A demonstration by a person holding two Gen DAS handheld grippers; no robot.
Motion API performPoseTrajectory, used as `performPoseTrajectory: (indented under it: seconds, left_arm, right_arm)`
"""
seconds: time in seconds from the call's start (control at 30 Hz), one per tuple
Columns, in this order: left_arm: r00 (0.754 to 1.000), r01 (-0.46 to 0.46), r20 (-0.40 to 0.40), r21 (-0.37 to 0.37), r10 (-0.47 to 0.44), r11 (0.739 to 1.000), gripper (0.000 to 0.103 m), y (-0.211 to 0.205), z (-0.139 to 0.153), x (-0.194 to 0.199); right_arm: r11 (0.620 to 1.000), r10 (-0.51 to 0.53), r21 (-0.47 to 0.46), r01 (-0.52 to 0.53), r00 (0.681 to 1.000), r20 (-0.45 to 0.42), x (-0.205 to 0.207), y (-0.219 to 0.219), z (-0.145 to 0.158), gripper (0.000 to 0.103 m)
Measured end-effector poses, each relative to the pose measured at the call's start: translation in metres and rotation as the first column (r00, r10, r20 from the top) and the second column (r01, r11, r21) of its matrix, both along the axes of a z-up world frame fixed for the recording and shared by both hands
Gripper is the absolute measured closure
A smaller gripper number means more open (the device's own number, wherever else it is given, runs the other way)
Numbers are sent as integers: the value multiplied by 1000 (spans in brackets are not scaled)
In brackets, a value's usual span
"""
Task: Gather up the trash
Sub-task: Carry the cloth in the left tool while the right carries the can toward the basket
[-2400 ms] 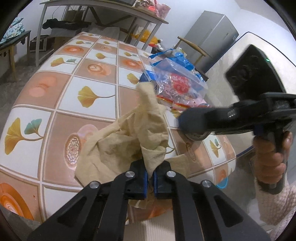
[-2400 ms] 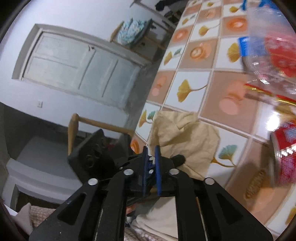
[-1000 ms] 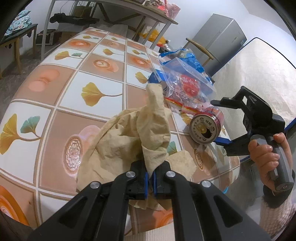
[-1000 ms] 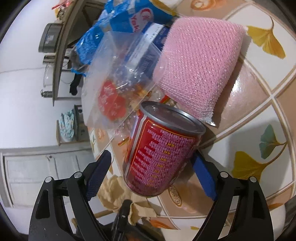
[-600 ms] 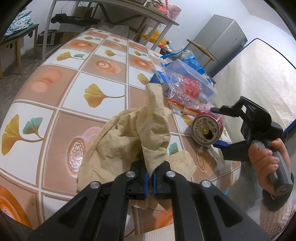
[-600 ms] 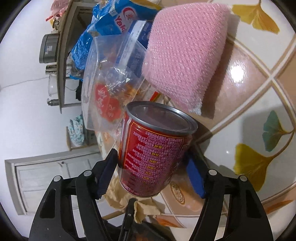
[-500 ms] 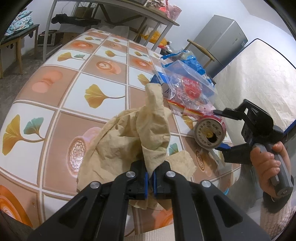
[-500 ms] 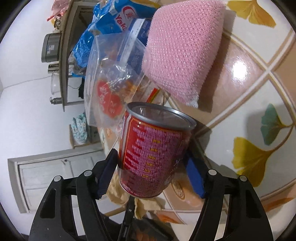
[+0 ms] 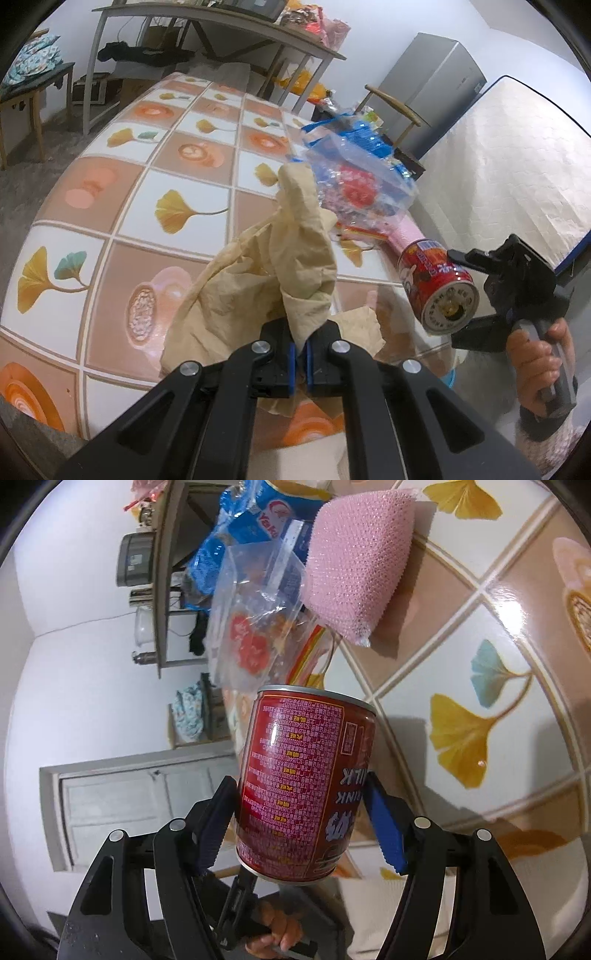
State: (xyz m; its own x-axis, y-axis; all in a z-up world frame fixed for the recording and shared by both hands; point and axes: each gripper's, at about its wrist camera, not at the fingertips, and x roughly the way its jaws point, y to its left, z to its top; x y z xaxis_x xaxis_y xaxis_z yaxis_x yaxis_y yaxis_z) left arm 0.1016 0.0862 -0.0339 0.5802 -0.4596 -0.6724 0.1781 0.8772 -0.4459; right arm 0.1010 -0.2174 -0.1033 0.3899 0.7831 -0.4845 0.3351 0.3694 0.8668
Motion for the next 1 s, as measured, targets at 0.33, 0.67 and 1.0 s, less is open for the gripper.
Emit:
performPoseTrajectory:
  seconds: [0.33, 0.67, 1.0]
  left_arm:
    - [988, 135, 74, 34, -138, 990, 100, -53, 39, 2]
    - [877, 454, 115, 120, -467, 883, 100, -210, 75, 26]
    - [655, 755, -78, 117, -752, 645, 100, -442, 46, 41]
  right_arm:
    - [997, -61, 50, 57, 994, 95, -36, -30, 13, 38]
    - [942, -335, 65, 329, 926, 173, -111, -140, 17, 38]
    - [753, -646, -34, 657, 749, 147, -196, -274, -16, 38]
